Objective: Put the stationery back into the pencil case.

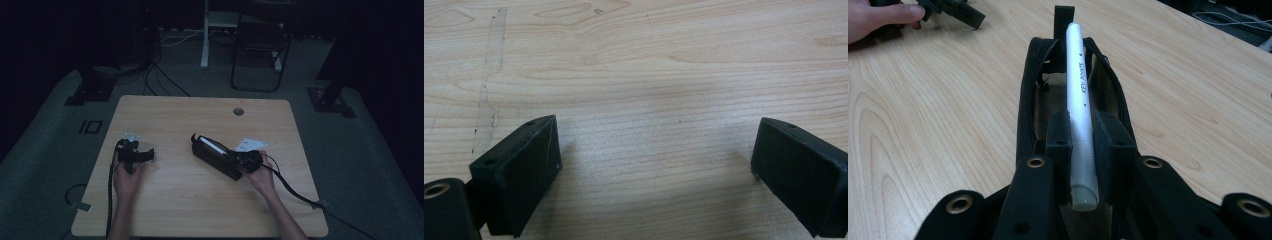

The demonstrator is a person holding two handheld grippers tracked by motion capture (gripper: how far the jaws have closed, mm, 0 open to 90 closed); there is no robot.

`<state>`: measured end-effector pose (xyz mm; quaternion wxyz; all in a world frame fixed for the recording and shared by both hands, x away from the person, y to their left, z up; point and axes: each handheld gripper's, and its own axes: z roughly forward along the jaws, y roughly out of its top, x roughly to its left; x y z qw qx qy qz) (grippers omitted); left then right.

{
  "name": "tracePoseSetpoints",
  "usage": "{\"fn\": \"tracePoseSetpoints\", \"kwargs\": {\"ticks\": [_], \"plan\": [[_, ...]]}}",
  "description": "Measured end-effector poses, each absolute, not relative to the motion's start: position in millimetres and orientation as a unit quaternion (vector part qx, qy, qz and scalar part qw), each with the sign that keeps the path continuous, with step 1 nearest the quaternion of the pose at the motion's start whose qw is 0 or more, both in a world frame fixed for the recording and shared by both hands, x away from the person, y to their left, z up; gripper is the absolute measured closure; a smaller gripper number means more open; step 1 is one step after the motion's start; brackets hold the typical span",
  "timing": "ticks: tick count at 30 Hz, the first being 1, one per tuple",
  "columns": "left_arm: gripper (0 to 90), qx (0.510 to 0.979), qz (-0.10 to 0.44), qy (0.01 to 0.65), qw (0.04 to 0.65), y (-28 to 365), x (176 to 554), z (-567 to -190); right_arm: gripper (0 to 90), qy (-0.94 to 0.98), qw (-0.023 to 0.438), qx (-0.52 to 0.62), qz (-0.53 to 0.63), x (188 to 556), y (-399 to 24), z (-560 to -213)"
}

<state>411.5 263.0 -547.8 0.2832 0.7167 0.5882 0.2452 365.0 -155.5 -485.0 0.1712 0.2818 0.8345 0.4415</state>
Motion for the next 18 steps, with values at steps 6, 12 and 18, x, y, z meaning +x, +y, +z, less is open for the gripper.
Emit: {"fn": "tracePoseSetpoints", "kwargs": {"ticks": [6, 12, 18], "plan": [[6.1, 0.717, 0.245, 0.588, 0.283, 263.0, 411.5, -547.8, 78.6, 0.836, 0.171, 0.282, 0.439, 366.5, -155.2, -486.8], [6.0, 0.717, 0.245, 0.588, 0.283, 263.0, 411.5, -547.8, 78.6, 0.839, 0.167, 0.280, 0.436, 367.7, -154.0, -488.2], [6.0, 0.717, 0.245, 0.588, 0.283, 263.0, 411.5, -547.8, 78.6, 0.840, 0.167, 0.280, 0.435, 368.6, -153.7, -488.8]]}}
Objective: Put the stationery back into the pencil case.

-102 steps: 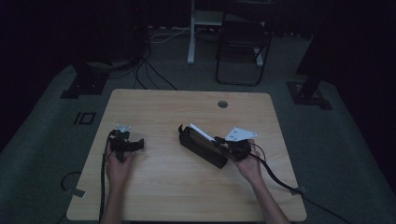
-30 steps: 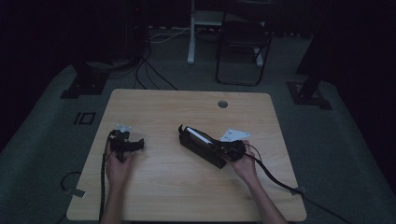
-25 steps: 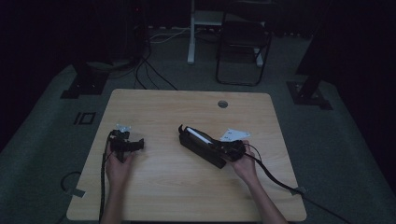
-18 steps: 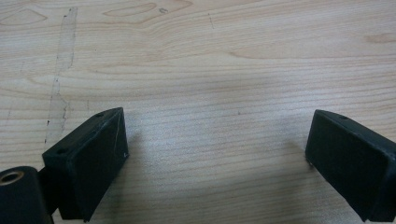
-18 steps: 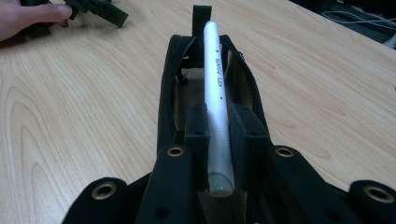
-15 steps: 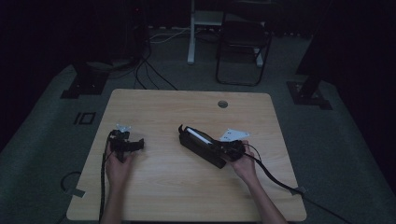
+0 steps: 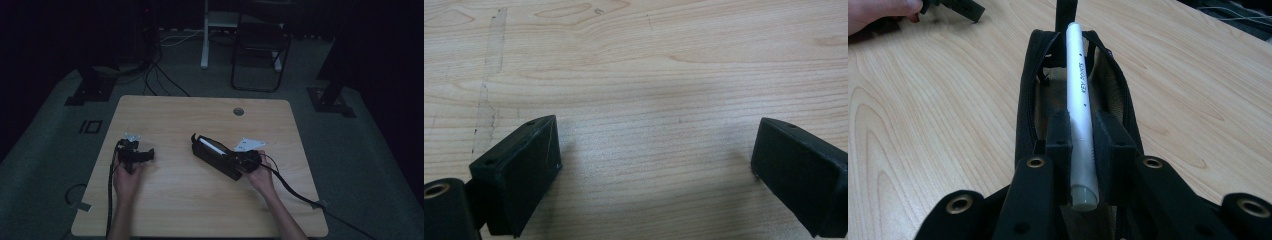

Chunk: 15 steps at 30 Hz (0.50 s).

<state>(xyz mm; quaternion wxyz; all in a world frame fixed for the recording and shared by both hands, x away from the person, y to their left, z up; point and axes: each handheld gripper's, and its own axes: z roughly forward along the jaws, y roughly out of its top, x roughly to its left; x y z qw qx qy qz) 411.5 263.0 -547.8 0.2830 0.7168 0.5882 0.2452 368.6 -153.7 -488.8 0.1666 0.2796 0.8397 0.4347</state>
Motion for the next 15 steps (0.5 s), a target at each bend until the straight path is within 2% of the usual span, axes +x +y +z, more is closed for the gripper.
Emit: {"fn": "tracePoseSetpoints", "kwargs": {"ticks": [15], "plan": [[6.0, 0.717, 0.245, 0.588, 0.283, 263.0, 411.5, -547.8, 78.5, 0.839, 0.162, 0.284, 0.435, 370.9, -152.7, -490.6]]}}
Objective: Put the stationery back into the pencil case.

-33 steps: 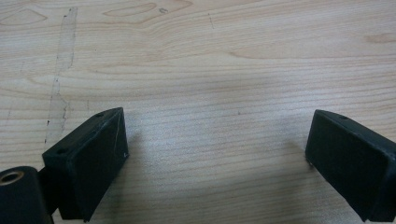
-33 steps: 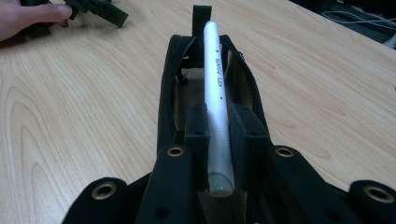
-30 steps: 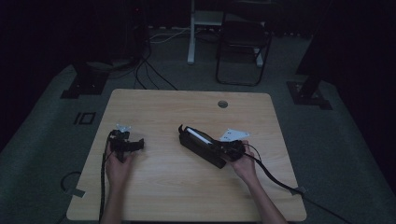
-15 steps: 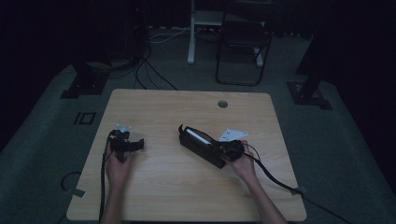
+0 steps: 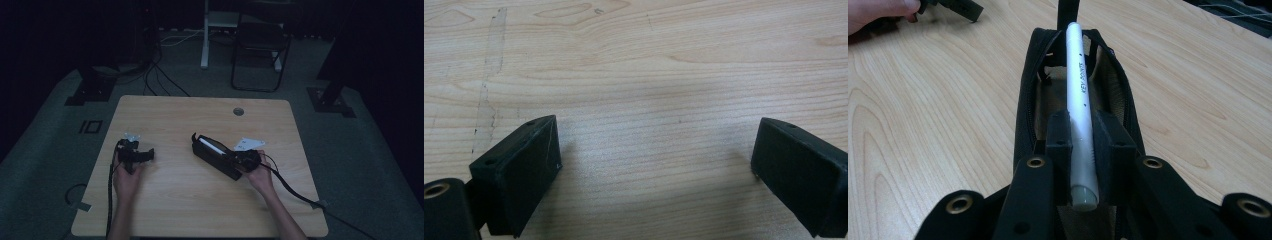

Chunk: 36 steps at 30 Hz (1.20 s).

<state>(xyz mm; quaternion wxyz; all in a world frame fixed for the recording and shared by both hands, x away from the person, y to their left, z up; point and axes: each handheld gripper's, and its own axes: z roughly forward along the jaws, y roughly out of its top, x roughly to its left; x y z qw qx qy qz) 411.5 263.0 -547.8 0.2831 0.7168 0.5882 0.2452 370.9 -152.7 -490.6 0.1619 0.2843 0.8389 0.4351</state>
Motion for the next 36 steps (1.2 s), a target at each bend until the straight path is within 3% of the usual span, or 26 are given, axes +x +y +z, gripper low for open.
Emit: {"fn": "tracePoseSetpoints", "kwargs": {"ticks": [16, 32, 36], "plan": [[6.0, 0.717, 0.245, 0.588, 0.283, 262.9, 411.5, -547.8, 74.6, 0.831, 0.160, 0.286, 0.449, 368.4, -155.0, -486.0], [6.1, 0.717, 0.245, 0.588, 0.283, 262.9, 411.5, -547.8, 52.7, 0.803, 0.195, 0.323, 0.461, 365.3, -178.4, -471.4], [6.0, 0.717, 0.245, 0.588, 0.283, 262.9, 411.5, -547.8, 51.4, 0.795, 0.197, 0.338, 0.463, 365.0, -188.4, -471.7]]}}
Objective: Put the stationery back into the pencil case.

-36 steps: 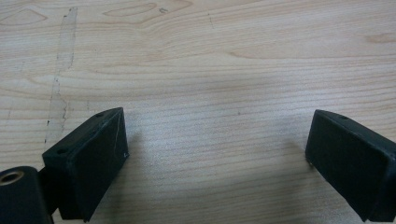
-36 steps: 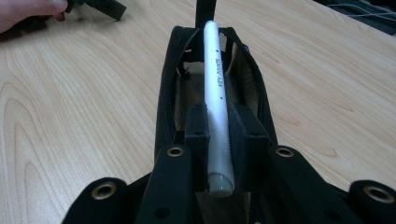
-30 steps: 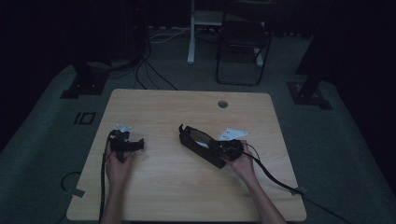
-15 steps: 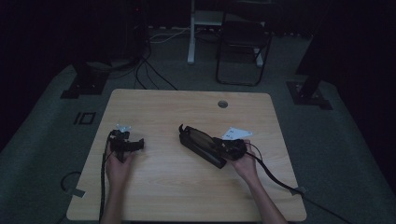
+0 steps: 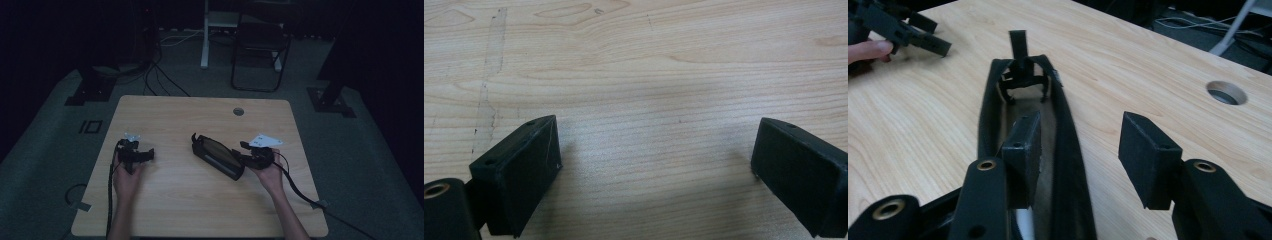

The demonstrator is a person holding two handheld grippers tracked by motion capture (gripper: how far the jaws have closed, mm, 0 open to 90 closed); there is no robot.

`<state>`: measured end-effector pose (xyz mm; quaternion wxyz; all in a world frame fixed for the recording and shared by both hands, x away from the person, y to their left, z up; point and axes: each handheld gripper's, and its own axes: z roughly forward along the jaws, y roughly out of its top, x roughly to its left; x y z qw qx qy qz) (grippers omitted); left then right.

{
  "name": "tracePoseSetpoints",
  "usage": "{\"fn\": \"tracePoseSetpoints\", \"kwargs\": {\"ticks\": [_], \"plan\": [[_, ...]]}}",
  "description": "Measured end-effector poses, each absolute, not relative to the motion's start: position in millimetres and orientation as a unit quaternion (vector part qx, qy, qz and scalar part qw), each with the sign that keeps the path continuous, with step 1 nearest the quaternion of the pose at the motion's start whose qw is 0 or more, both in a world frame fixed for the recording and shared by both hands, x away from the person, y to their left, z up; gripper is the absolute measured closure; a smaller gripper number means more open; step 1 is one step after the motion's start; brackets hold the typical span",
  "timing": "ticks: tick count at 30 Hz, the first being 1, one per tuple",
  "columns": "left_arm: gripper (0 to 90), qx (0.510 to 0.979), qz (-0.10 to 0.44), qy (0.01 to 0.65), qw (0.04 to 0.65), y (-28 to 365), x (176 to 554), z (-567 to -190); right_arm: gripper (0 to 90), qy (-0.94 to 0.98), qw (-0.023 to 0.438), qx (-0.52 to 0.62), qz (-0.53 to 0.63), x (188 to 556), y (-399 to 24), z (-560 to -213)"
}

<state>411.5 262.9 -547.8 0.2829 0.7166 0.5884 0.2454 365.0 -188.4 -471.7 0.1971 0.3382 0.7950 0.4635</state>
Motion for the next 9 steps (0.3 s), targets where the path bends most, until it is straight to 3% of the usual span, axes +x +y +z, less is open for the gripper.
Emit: {"fn": "tracePoseSetpoints", "kwargs": {"ticks": [9], "plan": [[6.1, 0.717, 0.245, 0.588, 0.283, 262.9, 411.5, -547.8, 50.4, 0.782, 0.202, 0.365, 0.463, 367.1, -209.3, -475.0]]}}
